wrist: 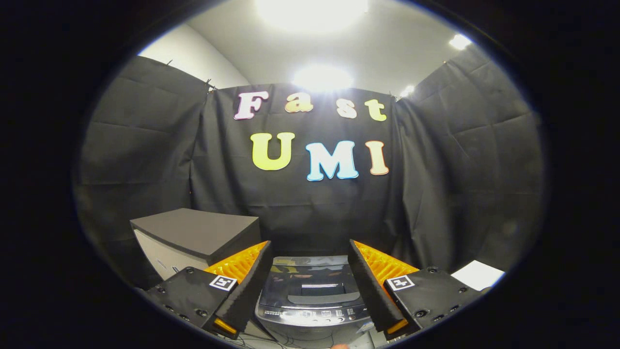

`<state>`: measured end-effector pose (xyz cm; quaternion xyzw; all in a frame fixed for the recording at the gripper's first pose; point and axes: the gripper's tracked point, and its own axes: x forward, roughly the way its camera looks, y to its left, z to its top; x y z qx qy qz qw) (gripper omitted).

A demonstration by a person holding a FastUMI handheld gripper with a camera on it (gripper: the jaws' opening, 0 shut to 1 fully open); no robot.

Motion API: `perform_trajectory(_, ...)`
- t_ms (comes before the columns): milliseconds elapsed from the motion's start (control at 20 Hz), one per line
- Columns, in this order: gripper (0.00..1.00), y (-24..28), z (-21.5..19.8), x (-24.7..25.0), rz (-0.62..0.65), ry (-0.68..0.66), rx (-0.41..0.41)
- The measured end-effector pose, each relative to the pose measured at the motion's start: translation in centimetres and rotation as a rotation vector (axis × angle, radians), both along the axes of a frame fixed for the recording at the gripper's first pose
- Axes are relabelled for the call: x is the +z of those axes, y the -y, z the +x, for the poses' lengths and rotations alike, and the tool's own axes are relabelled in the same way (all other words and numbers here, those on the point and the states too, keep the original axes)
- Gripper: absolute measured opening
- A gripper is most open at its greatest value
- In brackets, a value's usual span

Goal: Put the clothes into the washing machine and then close the washing machine lid.

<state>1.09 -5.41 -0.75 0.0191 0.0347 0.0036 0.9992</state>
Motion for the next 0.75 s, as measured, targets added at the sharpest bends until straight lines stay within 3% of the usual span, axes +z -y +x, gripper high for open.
perform_trajectory(750, 0.97, 1.2, -6.7, 1.3, -0.02, 0.054, -0.006)
